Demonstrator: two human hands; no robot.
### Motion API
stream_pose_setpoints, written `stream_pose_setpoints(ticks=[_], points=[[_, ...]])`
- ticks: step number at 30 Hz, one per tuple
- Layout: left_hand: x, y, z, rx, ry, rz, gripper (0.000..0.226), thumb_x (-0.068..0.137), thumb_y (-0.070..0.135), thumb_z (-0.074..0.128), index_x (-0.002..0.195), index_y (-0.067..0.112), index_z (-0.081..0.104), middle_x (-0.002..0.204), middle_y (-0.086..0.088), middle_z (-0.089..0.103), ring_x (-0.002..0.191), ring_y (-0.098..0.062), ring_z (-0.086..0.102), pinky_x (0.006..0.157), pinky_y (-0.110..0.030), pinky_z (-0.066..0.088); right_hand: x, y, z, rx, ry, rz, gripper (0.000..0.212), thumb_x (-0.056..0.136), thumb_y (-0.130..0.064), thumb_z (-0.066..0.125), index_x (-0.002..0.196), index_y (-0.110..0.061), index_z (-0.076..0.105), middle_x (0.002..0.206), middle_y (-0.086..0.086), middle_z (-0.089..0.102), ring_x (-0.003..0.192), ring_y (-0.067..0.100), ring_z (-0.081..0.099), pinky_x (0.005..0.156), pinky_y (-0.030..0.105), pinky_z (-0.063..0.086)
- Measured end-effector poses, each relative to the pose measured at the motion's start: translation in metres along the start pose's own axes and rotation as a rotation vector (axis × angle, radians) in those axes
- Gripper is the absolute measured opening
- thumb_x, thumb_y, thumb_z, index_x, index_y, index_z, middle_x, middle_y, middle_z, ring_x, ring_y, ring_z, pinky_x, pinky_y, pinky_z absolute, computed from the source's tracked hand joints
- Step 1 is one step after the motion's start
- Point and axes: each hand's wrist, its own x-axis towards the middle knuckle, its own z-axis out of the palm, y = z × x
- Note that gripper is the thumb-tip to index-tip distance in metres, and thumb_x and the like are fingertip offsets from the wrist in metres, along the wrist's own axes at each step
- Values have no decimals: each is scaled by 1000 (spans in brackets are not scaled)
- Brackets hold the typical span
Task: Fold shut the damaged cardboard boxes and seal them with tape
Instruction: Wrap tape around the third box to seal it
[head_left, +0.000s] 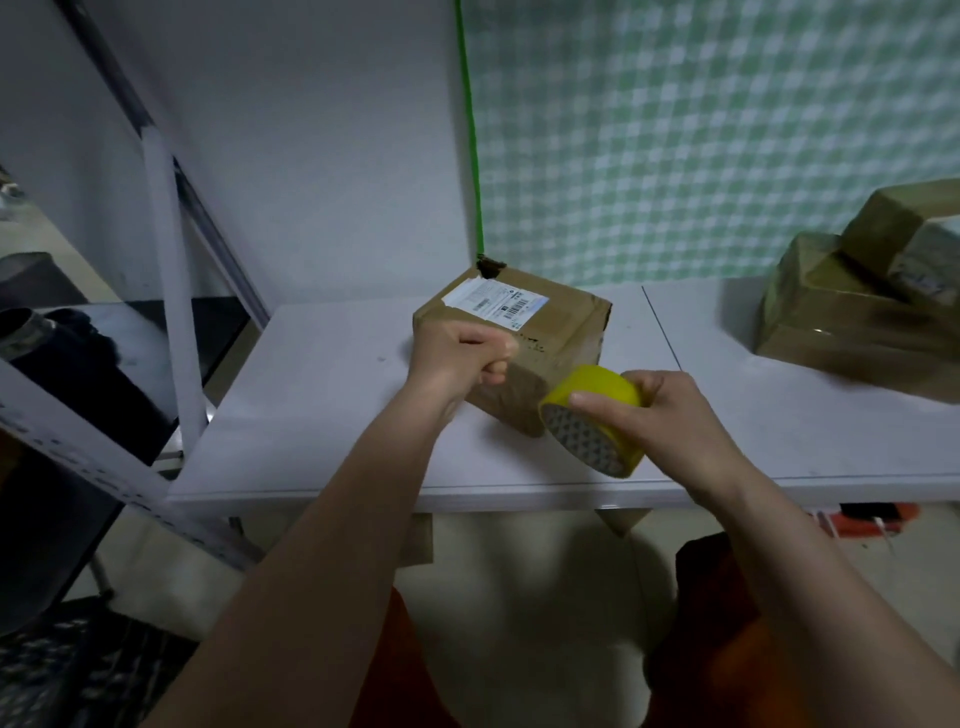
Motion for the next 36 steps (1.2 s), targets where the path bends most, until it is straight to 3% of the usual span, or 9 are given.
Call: stream_pose_setpoints(ticks=[4,11,15,19,26,28,31,33,36], points=[[9,-2,11,47,57,15,5,80,1,73,85,0,72,63,-4,63,46,-4,55,50,-15,49,12,14,-10,-128,-1,121,47,69,-45,79,67,0,64,55,5,57,52,15,53,53,27,41],[28,-2,19,103,175,73,54,71,2,81,121,2,61,65,-6,64,43,-4,55,49,-16,49,28,28,-18,-83,95,112,42,73,-38,77,59,-8,53,54,1,44,51,13,42,52,28,35],[41,-10,23,340,265,148,45,68,22,85,110,15,70,78,-1,72,76,-7,65,86,-23,51,43,30,-13,-151,120,131,57,70,-48,75,74,7,59,63,10,50,60,20,49,56,33,40],[46,-11,27,361,307,183,54,70,20,84,119,17,62,77,5,68,88,-8,62,89,-20,44,56,28,-9,-194,115,152,42,75,-43,74,65,-4,60,62,5,53,61,20,52,57,31,41],[57,-22,28,367,329,221,56,68,14,85,119,13,62,68,11,60,79,-6,61,72,-5,37,69,29,-4,-260,98,179,47,75,-45,72,71,1,62,62,6,50,60,21,50,57,31,40],[59,-25,28,376,326,230,55,67,12,85,118,12,64,65,13,59,80,-9,64,75,-9,39,70,30,-4,-280,89,192,46,75,-45,72,69,-1,60,62,6,49,59,21,48,56,30,38],[58,-31,29,374,310,227,51,70,9,82,118,11,64,67,10,61,72,-2,59,68,2,36,72,29,-4,-317,71,202,42,76,-45,72,62,-8,56,60,4,51,59,19,49,55,28,38],[53,-34,31,382,317,244,56,73,10,80,125,13,60,77,9,61,73,2,54,70,1,37,73,29,-3,-339,64,202,42,76,-45,72,66,-6,60,63,4,54,62,19,52,58,30,41],[53,-34,25,486,380,241,80,70,22,83,140,29,43,116,6,43,96,-4,47,84,-11,37,73,30,-3,-345,58,205,42,77,-46,71,69,-5,61,65,5,56,64,20,53,59,31,42]])
